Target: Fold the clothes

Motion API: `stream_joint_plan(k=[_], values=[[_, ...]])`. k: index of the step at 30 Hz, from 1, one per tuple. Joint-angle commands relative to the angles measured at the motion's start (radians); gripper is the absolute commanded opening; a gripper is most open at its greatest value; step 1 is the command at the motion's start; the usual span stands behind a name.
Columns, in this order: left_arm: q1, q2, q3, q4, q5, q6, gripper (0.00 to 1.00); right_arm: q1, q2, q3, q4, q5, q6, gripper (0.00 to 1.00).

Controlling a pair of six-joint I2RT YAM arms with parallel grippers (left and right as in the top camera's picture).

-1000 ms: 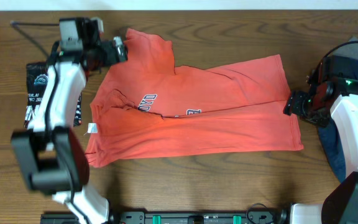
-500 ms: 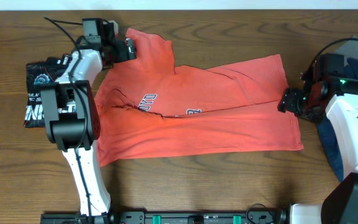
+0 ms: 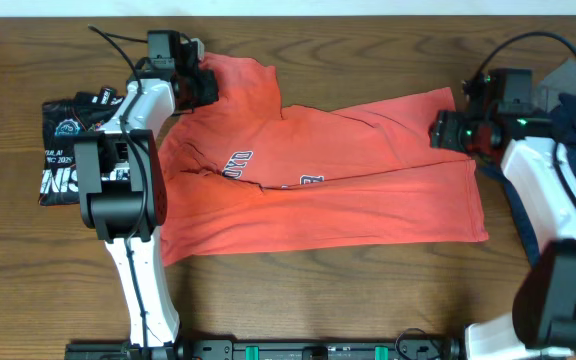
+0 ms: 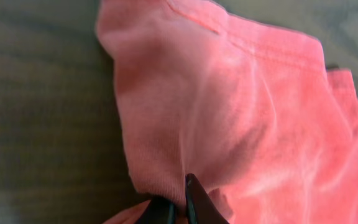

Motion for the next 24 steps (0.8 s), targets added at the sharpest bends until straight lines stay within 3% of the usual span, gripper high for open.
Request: stream_joint_plan(k=[1, 6, 13, 19, 24], values=[[0.005, -0.084, 0.019, -0.045, 0.045, -0.019, 0.07, 0.011, 0.069, 0.005, 0.122, -0.003, -0.016, 0.71], [0.005, -0.133, 0.019, -0.155, 0.045, -0.022, 0.07, 0.013, 0.177, 0.005, 0.385, 0.008, -0.016, 0.72], [0.005, -0.135, 0.016, -0.291, 0.045, -0.022, 0.07, 0.011, 0.308, 0.005, 0.578, 0.121, -0.016, 0.70], [0.005, -0.135, 0.016, -0.340, 0.044, -0.021, 0.07, -0.002, 0.387, 0.006, 0.697, 0.139, 0.003, 0.85], [0.005, -0.135, 0.016, -0.346, 0.041, -0.021, 0.07, -0.003, 0.432, 0.011, 0.735, 0.139, 0.019, 0.87]])
